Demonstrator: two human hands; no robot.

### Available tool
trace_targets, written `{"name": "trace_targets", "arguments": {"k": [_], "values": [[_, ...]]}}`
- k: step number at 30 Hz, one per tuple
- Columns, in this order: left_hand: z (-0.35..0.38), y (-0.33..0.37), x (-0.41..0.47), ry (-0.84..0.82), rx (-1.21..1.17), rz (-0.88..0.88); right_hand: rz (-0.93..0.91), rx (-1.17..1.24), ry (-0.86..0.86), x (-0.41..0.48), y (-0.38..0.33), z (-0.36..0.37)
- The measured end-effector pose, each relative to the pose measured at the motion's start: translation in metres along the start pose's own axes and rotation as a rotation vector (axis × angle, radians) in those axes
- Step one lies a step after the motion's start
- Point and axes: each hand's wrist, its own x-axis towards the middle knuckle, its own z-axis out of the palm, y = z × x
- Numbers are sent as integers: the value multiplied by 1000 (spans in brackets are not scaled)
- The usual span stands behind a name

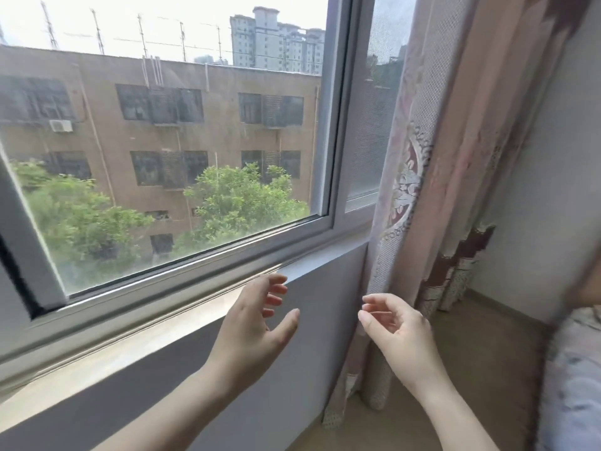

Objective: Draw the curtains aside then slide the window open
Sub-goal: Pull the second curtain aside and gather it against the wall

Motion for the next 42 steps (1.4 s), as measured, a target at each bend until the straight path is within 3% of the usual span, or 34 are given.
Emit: {"name": "trace_targets", "arguments": {"k": [8, 26, 33, 42], "values": [[90, -2, 103, -141, -70, 95, 43, -90, 182, 75, 37, -49], [207, -50, 367, -375, -174, 224, 107, -271, 489, 265, 68, -53], [267, -22, 426, -400, -230, 171, 105, -286, 571, 303, 82, -76], [367, 57, 555, -356, -400, 163, 130, -259, 529, 390, 144, -135]]}}
